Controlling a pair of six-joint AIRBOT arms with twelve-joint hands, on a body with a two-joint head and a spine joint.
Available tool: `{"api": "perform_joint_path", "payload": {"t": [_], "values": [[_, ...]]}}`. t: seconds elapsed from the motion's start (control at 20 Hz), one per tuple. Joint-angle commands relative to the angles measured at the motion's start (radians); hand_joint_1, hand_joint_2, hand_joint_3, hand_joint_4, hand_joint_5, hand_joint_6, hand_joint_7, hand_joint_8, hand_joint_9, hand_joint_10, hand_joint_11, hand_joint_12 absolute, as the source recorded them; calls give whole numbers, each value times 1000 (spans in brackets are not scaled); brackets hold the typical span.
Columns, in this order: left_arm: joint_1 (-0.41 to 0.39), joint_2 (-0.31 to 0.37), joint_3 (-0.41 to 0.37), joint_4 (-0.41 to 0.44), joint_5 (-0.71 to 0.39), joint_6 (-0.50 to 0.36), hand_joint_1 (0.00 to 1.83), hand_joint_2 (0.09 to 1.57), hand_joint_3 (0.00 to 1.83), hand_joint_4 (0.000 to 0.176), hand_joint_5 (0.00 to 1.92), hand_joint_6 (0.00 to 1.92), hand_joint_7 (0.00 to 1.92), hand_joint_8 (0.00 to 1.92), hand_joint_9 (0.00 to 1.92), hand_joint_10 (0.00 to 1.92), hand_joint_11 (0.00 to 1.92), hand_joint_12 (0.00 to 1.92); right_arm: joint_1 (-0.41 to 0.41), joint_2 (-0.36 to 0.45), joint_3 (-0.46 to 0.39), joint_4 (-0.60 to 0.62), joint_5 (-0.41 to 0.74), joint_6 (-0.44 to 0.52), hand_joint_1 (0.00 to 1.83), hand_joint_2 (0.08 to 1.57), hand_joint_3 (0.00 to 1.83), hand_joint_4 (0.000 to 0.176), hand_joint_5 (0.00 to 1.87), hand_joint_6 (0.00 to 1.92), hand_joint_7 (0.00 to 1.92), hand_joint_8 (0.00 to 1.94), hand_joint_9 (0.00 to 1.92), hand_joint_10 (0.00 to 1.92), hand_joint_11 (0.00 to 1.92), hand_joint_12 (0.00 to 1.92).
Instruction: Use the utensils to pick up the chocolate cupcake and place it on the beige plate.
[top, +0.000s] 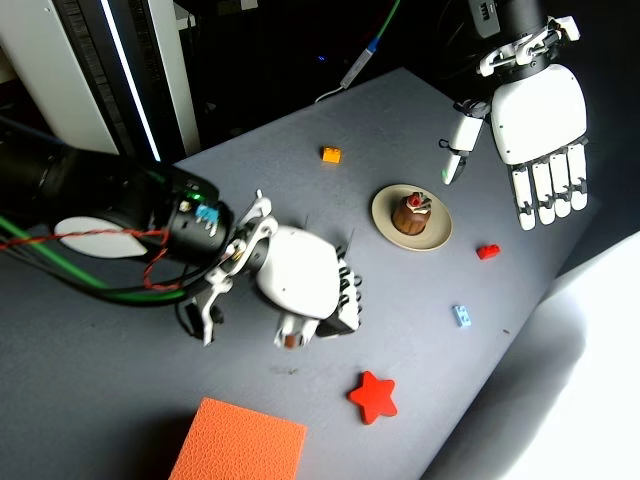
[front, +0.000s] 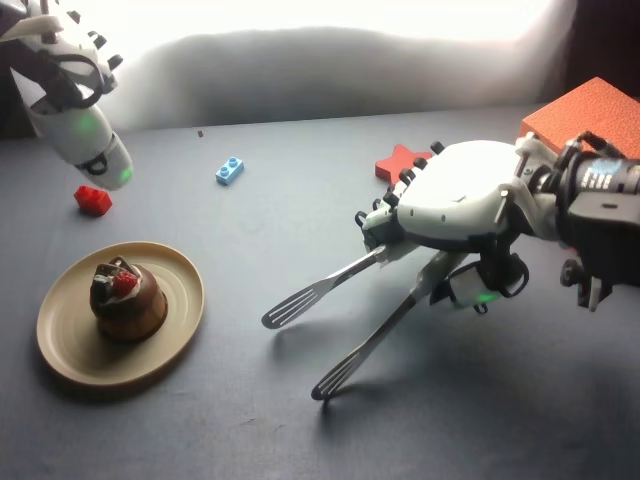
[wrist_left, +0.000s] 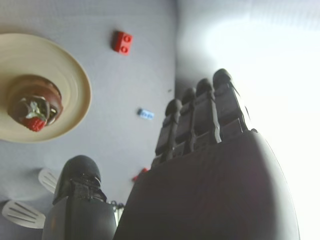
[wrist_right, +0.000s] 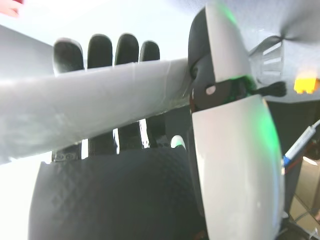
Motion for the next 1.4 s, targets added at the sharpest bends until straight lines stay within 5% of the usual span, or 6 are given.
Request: {"api": "perform_joint_path", "payload": {"t": [0.0, 0.3, 0.75, 1.0, 1.05, 1.35], "values": [[-12, 6, 2, 61, -31, 5, 23, 1115, 2, 0, 0, 0, 0, 0, 0, 0, 0, 0, 1, 2, -6, -1, 129, 5, 1040, 1203, 0, 0, 444, 840, 447, 1160, 440, 1410, 448, 1748], [-12, 6, 1, 61, -30, 5, 34, 1108, 0, 0, 4, 1, 2, 1, 0, 0, 0, 0, -21, -4, -6, -2, 139, -16, 1053, 1191, 2, 0, 525, 716, 565, 960, 550, 1271, 495, 1626], [-19, 6, -6, 57, -29, 6, 29, 1110, 0, 0, 0, 0, 0, 0, 0, 0, 0, 0, -24, -3, -6, -2, 125, -23, 1050, 1288, 0, 0, 650, 1465, 548, 1012, 560, 1318, 562, 1665], [-35, 8, -13, 47, -26, 9, 10, 1114, 2, 0, 0, 0, 0, 0, 0, 0, 0, 0, -25, -2, -6, -2, 127, -25, 979, 1133, 0, 0, 492, 415, 487, 574, 379, 1058, 346, 1613], [-39, 8, -14, 47, -25, 9, 0, 1112, 1, 0, 0, 0, 5, 2, 5, 2, 15, 6, -25, -2, -6, -2, 129, -25, 828, 1112, 0, 0, 404, 84, 477, 123, 383, 503, 76, 1380], [-40, 10, -15, 47, -25, 10, 24, 1108, 0, 0, 24, 8, 60, 18, 46, 15, 34, 19, -19, 1, -6, -2, 124, -25, 650, 965, 0, 0, 106, 2, 117, 6, 118, 5, 0, 511]]}}
